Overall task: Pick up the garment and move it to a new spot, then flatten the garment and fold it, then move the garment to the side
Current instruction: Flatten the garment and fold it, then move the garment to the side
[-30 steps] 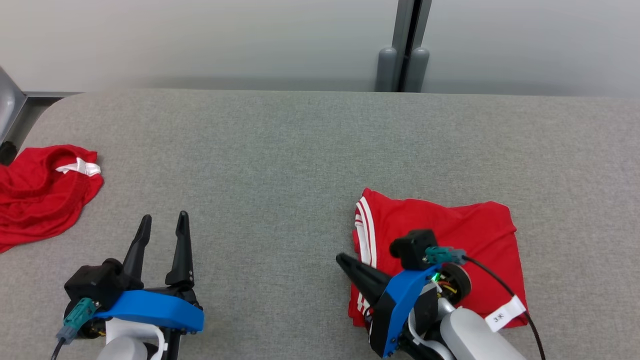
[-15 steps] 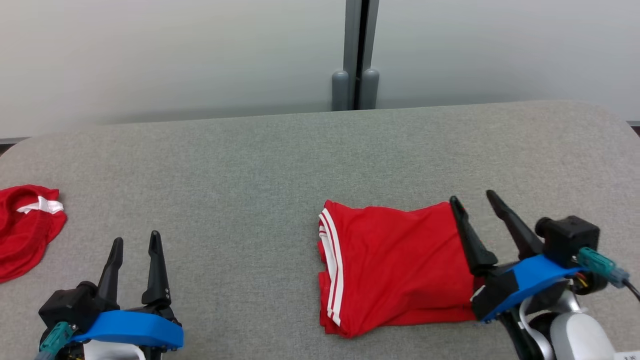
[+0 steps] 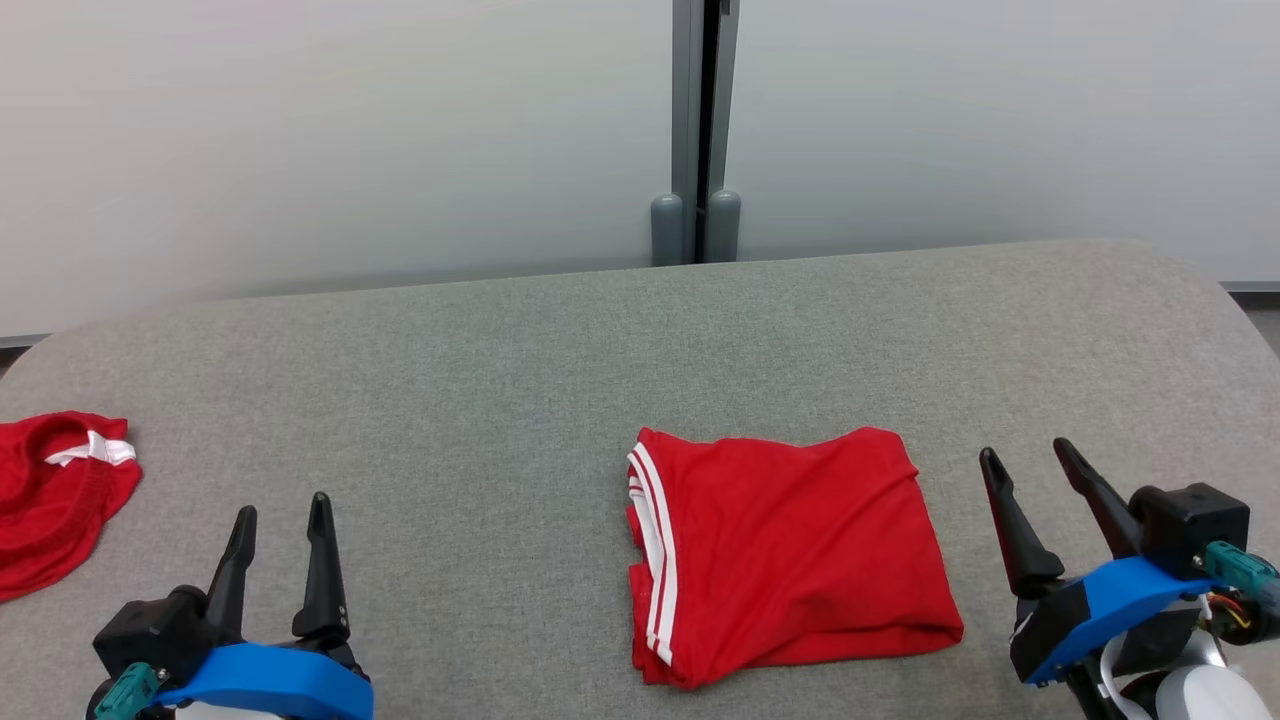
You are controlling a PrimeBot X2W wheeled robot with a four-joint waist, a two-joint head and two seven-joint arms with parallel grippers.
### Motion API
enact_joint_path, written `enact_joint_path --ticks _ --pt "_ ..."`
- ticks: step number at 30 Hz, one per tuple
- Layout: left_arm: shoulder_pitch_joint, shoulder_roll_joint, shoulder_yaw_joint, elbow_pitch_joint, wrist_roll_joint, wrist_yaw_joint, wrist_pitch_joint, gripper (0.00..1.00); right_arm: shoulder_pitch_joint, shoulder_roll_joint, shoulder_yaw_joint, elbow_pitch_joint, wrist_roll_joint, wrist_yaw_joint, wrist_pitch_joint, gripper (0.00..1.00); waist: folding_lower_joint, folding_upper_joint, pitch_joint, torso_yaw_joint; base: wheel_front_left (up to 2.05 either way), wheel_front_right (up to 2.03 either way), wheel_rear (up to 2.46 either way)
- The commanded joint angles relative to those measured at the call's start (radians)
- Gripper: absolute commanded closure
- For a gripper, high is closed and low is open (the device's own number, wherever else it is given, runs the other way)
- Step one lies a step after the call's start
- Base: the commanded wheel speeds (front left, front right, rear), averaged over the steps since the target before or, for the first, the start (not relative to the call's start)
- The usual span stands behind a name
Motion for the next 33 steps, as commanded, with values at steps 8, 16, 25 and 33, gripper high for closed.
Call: enact_joint_path --ticks 8,16,25,33 --pt "0.013 0.01 -0.013 -0.016 0.003 0.012 0.019 0.0 0.013 0.0 -0.002 0.072 0.004 0.001 -0.03 0.0 0.0001 -0.0001 -0.004 -0.001 0.0 0.0 0.0" --pt "0.015 0.016 -0.008 -0.025 -0.005 0.018 0.02 0.0 -0.004 0.008 0.002 0.09 0.014 0.001 -0.042 0.0 0.0001 -0.0001 0.0 -0.008 0.0 0.0 0.0" --pt "0.0 0.02 -0.017 -0.039 -0.003 0.02 0.025 0.0 -0.02 0.024 0.01 0.073 0.027 0.001 -0.014 0.0 0.0001 -0.0001 0.011 -0.001 0.0 0.0 0.0" --pt "-0.033 0.027 -0.025 -0.057 0.008 0.022 0.028 0.0 -0.082 0.052 -0.021 0.09 0.031 0.001 0.326 0.0 0.0001 -0.0001 0.055 0.022 0.0 0.0 0.0"
